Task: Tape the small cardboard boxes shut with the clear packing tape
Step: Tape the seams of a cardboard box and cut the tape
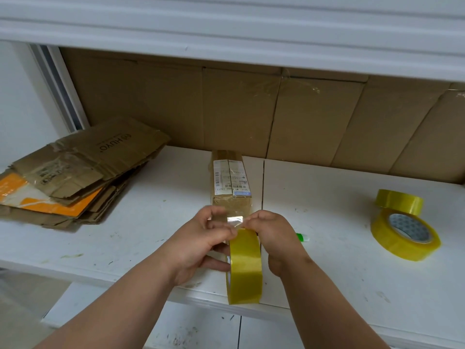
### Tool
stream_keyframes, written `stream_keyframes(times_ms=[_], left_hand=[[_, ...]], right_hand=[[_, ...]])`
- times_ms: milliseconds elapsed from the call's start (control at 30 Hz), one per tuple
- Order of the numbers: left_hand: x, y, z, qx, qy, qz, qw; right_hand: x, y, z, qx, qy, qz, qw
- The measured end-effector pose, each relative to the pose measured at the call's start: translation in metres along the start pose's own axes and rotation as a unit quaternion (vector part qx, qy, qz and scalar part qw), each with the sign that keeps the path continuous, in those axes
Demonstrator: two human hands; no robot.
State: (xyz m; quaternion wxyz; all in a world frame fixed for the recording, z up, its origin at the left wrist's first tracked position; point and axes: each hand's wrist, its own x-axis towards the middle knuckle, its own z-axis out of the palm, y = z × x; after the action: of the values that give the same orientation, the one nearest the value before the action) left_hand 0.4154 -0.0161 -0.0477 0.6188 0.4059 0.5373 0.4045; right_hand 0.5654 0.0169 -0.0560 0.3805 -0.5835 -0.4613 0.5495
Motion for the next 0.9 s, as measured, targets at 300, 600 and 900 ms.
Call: stream_keyframes(times_ms=[300,600,900], left_hand=[[0.014,0.035,0.0,0.466,0.063,0.164,0.867],[0.014,0.04,-0.002,0.616,0.123,0.207,0.75],[0.009,0.031,-0.009,0.445,0.189,0.153,0.862]], right_hand=[[-0.005,-0.006,-0.001,-0.136,-0.012,-0.142,0.98],[-0.01,0.015,-0.007,-0.012,-0.047,-0.108,0.993],[-0.003,0.035,-0.051,0.003,-0.213,-0.149,0.966]])
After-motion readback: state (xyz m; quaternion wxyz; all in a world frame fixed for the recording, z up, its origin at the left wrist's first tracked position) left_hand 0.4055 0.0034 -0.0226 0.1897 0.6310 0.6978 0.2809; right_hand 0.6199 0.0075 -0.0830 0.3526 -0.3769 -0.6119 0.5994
